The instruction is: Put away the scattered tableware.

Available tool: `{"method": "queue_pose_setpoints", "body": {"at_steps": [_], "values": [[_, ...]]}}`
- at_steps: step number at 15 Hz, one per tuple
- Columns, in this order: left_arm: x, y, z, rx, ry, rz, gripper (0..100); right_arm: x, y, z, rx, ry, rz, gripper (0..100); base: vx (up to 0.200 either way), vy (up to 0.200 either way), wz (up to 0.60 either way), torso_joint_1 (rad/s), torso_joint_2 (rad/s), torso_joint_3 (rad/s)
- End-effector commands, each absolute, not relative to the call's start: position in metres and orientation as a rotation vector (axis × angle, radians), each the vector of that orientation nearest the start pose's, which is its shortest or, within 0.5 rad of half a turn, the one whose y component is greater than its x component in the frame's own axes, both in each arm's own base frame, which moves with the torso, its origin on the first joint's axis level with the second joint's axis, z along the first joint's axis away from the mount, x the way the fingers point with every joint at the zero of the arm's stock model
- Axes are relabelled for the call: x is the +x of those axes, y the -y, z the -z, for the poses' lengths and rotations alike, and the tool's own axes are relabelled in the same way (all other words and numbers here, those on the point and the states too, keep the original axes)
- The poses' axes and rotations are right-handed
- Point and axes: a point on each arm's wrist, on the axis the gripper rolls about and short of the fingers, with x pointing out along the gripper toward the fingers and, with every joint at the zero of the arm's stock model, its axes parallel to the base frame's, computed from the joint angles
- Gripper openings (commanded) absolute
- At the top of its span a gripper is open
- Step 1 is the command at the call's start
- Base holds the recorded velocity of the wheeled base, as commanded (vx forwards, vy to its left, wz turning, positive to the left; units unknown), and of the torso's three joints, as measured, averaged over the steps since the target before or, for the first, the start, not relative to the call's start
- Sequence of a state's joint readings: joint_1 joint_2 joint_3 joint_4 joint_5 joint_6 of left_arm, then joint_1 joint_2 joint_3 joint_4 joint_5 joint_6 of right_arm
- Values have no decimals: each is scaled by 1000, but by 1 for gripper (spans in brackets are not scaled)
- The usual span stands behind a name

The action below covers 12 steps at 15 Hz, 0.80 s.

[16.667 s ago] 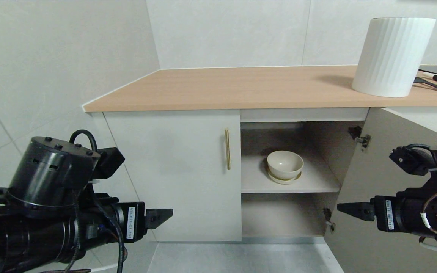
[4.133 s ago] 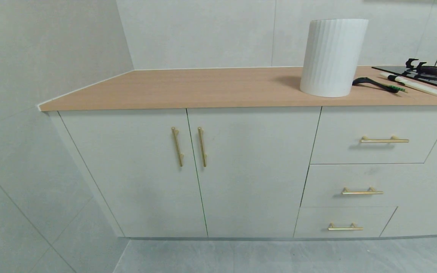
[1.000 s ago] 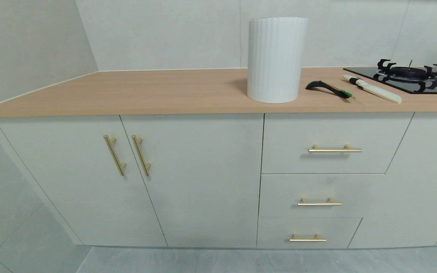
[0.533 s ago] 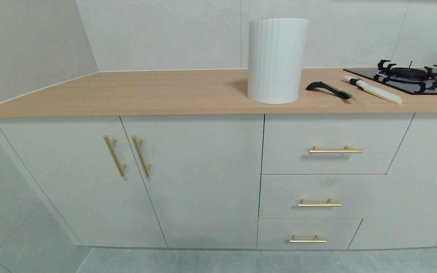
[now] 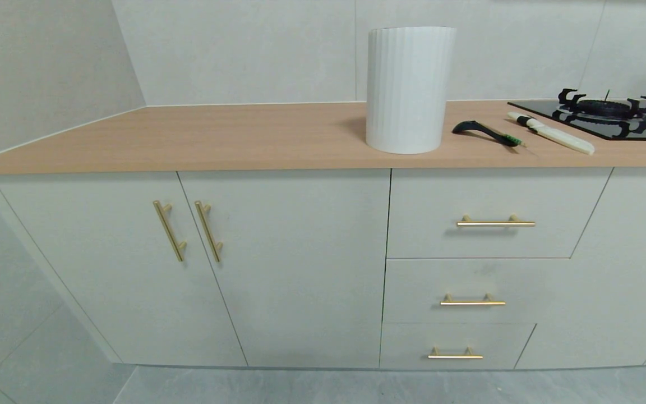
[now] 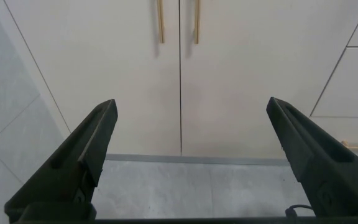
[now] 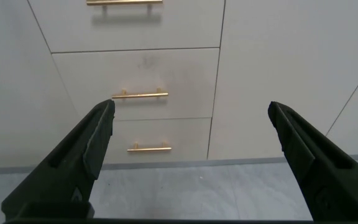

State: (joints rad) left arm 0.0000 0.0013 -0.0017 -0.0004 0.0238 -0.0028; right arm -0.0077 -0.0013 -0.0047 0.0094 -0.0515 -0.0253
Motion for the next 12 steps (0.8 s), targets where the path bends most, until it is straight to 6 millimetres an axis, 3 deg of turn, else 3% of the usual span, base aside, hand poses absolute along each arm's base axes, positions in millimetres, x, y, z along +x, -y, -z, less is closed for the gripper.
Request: {"method": "queue_pose_setpoints", "body": {"at_steps": [1,3,4,7,12], "values": [[-23,-1,-76,-3,2,-25,100,-26,1,-88,-24,30,36,100,0,0,0,0,0,0],[-23,-1,-76,-3,0,-25,100,-33,0,-124,27,105,-52,100,0,0,0,0,0,0],[-23,-1,-76,-3,2,-25,100,-24,-1,-136,33,41,-119,100,0,0,0,0,0,0],[-23,-1,-76,-3,2,-25,100,8,-4,-152,41,-158,-212,100,0,0,0,0,0,0],[-23,-1,-76,-3,0,-25,100,86,-11,-169,55,-475,-255,100,0,0,0,0,0,0]]}}
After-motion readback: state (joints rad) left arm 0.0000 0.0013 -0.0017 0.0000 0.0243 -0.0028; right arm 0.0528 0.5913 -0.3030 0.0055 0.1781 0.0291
